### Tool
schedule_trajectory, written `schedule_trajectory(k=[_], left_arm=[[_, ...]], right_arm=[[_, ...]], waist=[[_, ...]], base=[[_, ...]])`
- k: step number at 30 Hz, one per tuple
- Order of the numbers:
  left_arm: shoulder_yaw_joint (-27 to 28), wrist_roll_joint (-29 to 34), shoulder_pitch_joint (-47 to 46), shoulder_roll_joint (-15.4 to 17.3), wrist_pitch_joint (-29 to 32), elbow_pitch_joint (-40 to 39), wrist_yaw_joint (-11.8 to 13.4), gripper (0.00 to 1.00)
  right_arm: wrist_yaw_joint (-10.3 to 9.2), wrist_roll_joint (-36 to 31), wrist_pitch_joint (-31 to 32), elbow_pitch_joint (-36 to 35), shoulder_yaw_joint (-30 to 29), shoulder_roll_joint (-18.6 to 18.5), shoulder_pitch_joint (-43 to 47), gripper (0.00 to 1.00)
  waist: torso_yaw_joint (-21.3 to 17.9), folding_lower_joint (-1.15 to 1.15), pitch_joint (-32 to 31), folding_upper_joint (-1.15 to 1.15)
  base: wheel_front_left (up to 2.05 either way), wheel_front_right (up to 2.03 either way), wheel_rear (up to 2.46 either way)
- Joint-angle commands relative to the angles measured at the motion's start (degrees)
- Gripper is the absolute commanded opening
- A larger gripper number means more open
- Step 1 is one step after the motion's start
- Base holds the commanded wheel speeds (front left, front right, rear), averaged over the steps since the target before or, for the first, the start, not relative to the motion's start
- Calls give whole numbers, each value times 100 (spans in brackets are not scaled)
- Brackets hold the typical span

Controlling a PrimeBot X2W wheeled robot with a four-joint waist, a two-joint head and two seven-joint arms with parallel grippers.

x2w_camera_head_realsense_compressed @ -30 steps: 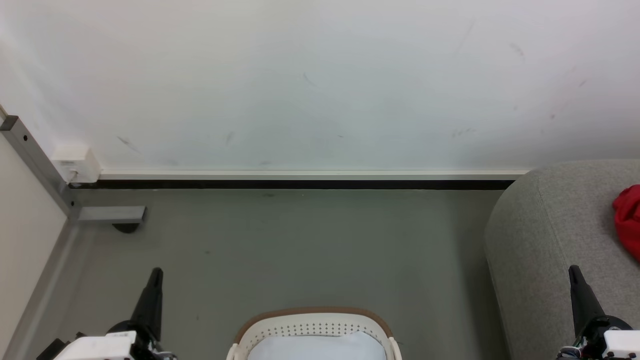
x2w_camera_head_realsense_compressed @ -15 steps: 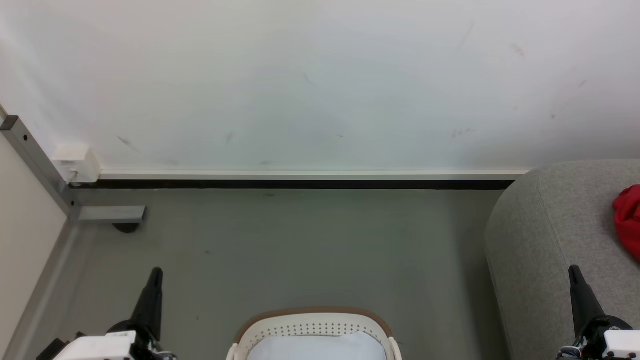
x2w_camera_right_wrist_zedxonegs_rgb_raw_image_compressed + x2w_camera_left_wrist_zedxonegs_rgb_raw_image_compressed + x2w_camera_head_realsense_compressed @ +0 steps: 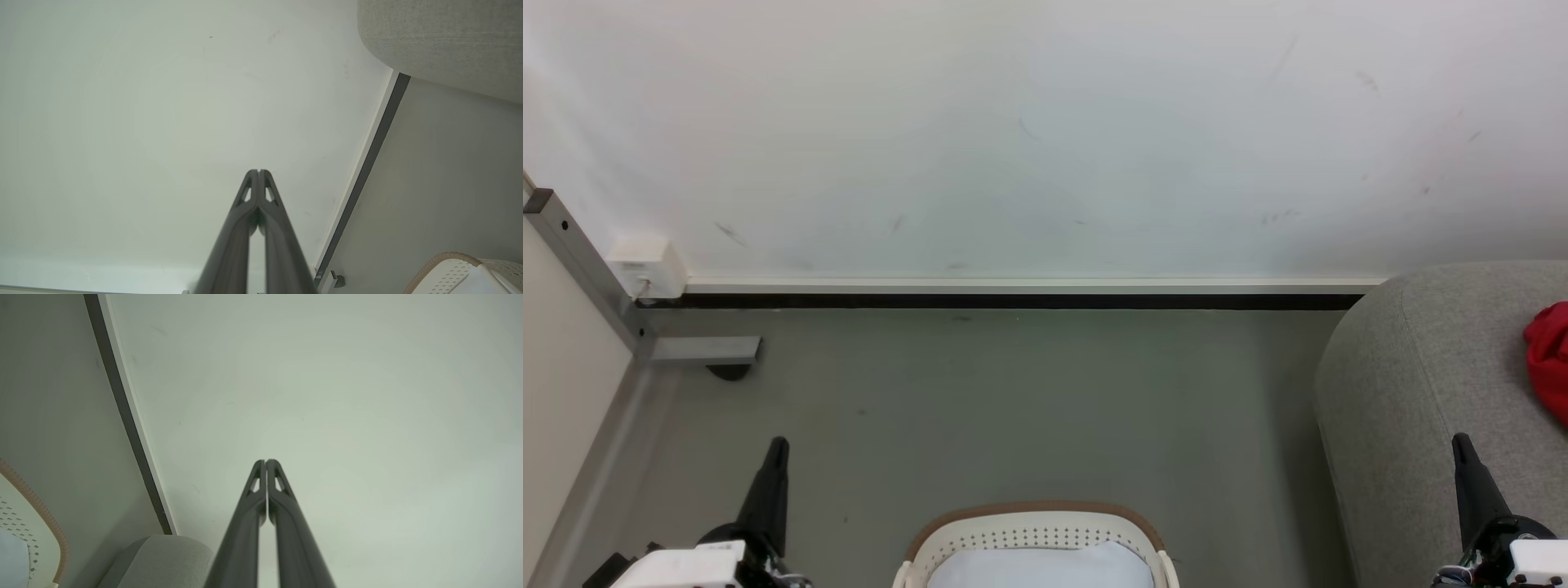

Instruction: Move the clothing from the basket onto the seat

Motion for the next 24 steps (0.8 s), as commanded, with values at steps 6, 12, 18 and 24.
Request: schedule_trajectory(k=[6, 12, 18, 24], left_arm=[[12, -79, -48, 15, 23, 4, -27, 0], [12, -80, -48, 15, 22, 4, -27, 0], [11, -80, -48, 15, 22, 3, -27, 0], [11, -80, -48, 15, 22, 3, -27, 0]], right_arm=[[-12, -32, 24, 14, -21, 6, -65, 0], [-12, -32, 30, 14, -27, 11, -66, 0], [-12, -38, 37, 15, -33, 15, -67, 0], [-12, -44, 30, 15, -38, 19, -68, 0]], waist=[[0, 0, 0, 0], [0, 0, 0, 0], [0, 0, 0, 0], [0, 0, 0, 0]], base=[[0, 0, 0], [0, 0, 0], [0, 0, 0], [0, 0, 0]])
